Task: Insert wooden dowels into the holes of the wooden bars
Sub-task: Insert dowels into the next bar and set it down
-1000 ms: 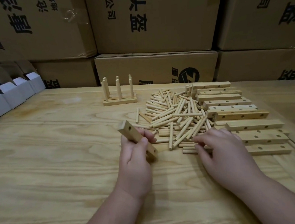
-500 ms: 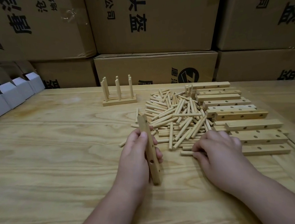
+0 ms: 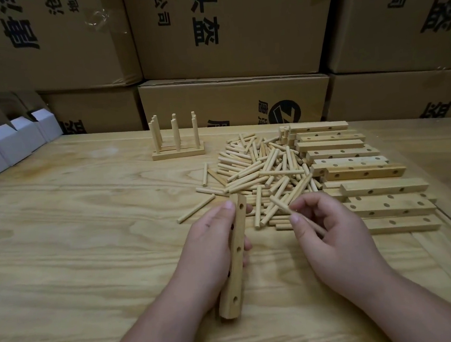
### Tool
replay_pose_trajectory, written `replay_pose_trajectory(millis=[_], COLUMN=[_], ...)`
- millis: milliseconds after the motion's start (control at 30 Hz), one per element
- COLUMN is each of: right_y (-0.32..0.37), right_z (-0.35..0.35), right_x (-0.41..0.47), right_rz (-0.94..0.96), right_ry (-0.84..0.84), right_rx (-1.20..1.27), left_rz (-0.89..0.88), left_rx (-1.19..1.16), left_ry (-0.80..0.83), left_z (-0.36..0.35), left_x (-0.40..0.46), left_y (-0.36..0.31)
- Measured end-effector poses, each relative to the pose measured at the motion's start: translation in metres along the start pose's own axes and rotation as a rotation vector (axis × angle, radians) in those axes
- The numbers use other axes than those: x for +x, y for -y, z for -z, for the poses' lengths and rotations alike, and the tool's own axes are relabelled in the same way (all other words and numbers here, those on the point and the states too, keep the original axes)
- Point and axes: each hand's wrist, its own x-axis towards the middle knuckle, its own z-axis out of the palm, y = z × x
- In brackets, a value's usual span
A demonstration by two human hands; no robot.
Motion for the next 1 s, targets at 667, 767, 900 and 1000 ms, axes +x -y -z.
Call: replay_pose_trajectory(millis=[667,767,900,1000], right_y=[0.0060,0.0072,0.0061,0.0029], right_z=[0.0006,0.0000,-0.0005,-0.0015], right_x=[-0.0026,-0.0018,-0.0031,-0.0032], right_rz=[0.156,0.151,0.148,0.126], right_ry=[0.002,0.009,0.064,0.080], right_rx=[0.004,0.007,-0.018,-0.028], left_rz=[0.048,0.035,-0.002,-0.028], left_rx=[0.074,0.085,0.143,0.199], left_ry=[0.067,0.062,0.065,0.090], left_z=[-0.0007,-0.0007,-0.0011,0.0003], left_x=[-0.0005,-0.0005,0.0005,0.0015], left_y=[-0.0020,-0.0003,0.0041,0.0065])
